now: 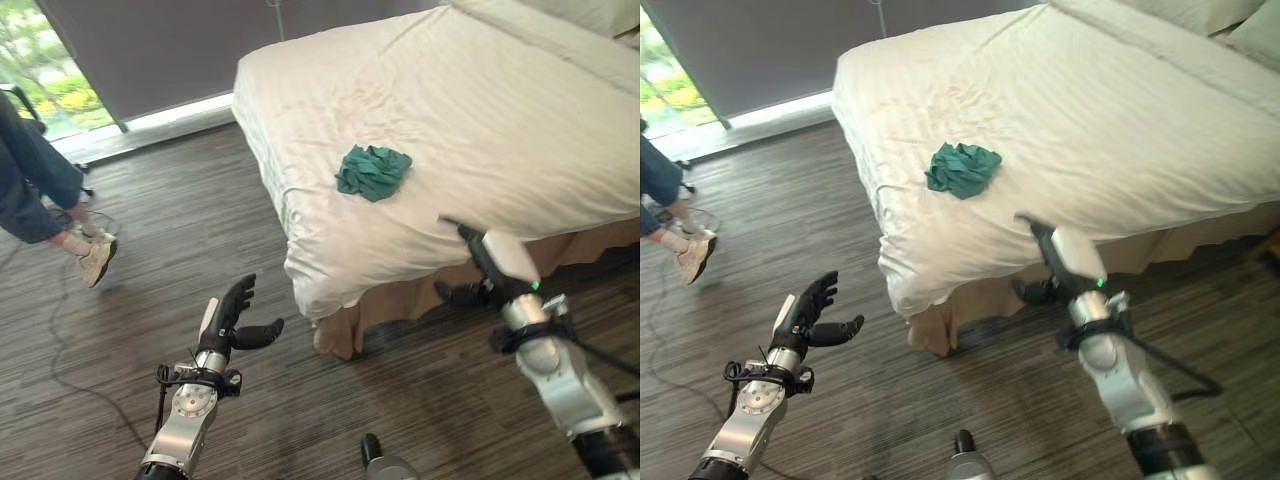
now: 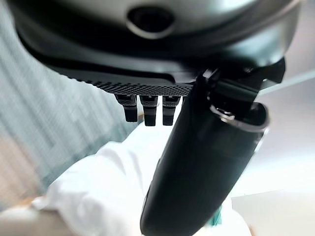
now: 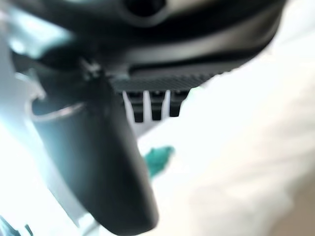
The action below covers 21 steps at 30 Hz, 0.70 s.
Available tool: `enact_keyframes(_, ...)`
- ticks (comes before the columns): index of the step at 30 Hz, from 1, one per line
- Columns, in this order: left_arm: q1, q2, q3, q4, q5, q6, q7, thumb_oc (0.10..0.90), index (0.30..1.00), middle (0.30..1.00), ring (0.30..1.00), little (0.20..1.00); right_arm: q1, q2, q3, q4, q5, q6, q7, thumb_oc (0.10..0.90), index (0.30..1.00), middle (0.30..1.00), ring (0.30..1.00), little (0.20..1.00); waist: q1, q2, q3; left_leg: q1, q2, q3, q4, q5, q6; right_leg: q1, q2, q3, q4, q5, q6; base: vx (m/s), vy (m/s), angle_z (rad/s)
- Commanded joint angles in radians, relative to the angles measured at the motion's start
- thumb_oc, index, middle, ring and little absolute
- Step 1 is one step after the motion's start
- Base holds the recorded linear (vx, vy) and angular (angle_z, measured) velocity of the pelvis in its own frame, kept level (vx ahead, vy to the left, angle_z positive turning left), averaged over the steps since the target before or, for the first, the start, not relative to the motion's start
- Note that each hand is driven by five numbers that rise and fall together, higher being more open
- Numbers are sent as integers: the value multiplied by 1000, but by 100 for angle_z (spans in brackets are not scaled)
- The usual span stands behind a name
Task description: Pick up bed clothes into laundry basket.
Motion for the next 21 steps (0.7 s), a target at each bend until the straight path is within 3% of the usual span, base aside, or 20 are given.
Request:
enact_keyframes(1,-4,59,56,-151,-14,-116,22,800,900,900,900,900,-86,-95,-37,-45,-17,-15,-81,800,900,900,900,900,37,-45,-49,55,6,118,180,-87,72,-34,-28,96,-53,-123,54,357,-61,3)
enact_keyframes(4,27,70,76,-141,0,-110,24,800,900,900,900,900,-84,-139,-44,14,-31,-3,-73,800,900,900,900,900,57,-18,-58,30,-60,116,-194,-133,113,-3,-26,97,-53,-159,86,330,30,-16)
enact_keyframes(5,27,69,77,-142,0,-110,24,800,900,900,900,900,-85,-139,-43,15,-31,-4,-73,800,900,900,900,900,57,-20,-60,35,-66,119,-210,-123,116,-5,-29,98,-53,-156,87,436,83,-1)
enact_keyframes(6,58,76,98,-128,6,-101,24,800,900,900,900,900,-84,-165,-49,53,-22,3,-64,800,900,900,900,900,79,5,-59,10,-76,100,-440,-50,115,39,-27,90,-53,-184,103,448,30,21)
enact_keyframes(7,67,79,105,-118,7,-99,27,800,900,900,900,900,-89,-172,-46,67,-17,5,-64,800,900,900,900,900,92,-2,-56,-30,-76,85,-509,-38,113,63,-37,85,-53,-198,106,603,0,24)
enact_keyframes(8,78,78,110,-104,10,-96,35,800,900,900,900,900,-87,-174,-44,80,-8,5,-63,800,900,900,900,900,103,-17,-52,-90,-57,74,-519,-48,104,94,-52,77,-53,-212,107,293,-42,22)
enact_keyframes(9,78,79,111,-104,10,-96,35,800,900,900,900,900,-88,-174,-43,81,-8,5,-63,800,900,900,900,900,102,-15,-56,-95,-56,73,-519,-46,104,89,-50,77,-53,-210,106,608,-55,4)
enact_keyframes(10,130,88,133,-103,10,-94,27,800,900,900,900,900,-80,-193,-44,95,-1,12,-43,800,900,900,900,900,117,-18,-60,-116,-43,75,-519,-10,88,146,-52,97,-53,-236,115,456,-30,-10)
enact_keyframes(12,155,85,138,-107,10,-93,19,800,900,900,900,900,-70,-180,-46,95,16,13,-35,800,900,900,900,900,113,-10,-71,-95,-35,108,-519,-24,90,162,-52,113,-53,-250,121,522,2,-36)
enact_keyframes(14,182,87,158,-105,10,-77,19,800,900,900,900,900,-78,-173,-34,92,-13,26,-28,800,900,900,900,900,127,8,-97,-66,-33,101,-519,4,107,194,-49,124,-53,-263,121,601,14,-68)
enact_keyframes(16,181,89,161,-102,17,-71,21,800,900,900,900,900,-87,-163,-25,92,-18,26,-29,800,900,900,900,900,128,1,-106,-48,-45,111,-519,2,117,211,-62,110,-37,-264,127,439,25,-51)
enact_keyframes(17,175,83,164,-79,28,-62,28,800,900,900,900,900,-102,-130,-11,78,-30,27,-28,800,900,900,900,900,133,-9,-118,2,-73,123,-519,-34,145,183,-83,104,110,-242,151,429,59,-47)
enact_keyframes(19,149,82,157,-55,39,-49,41,800,900,900,900,900,-148,-98,16,62,-39,36,-36,800,900,900,900,900,133,-23,-109,50,-109,134,-519,-70,181,90,-125,127,317,-94,207,445,45,-42)
enact_keyframes(20,120,91,142,-40,38,-45,55,800,900,900,900,900,-228,-54,71,46,-53,36,-48,800,900,900,900,900,129,-28,-86,85,-102,148,-519,-99,196,-48,-139,152,489,-32,216,313,-27,-35)
enact_keyframes(21,102,95,133,-33,32,-49,58,800,900,900,900,900,-267,-34,97,46,-54,33,-55,800,900,900,900,900,135,-24,-84,95,-98,147,-519,-114,198,-81,-153,138,485,-52,205,303,-61,-24)
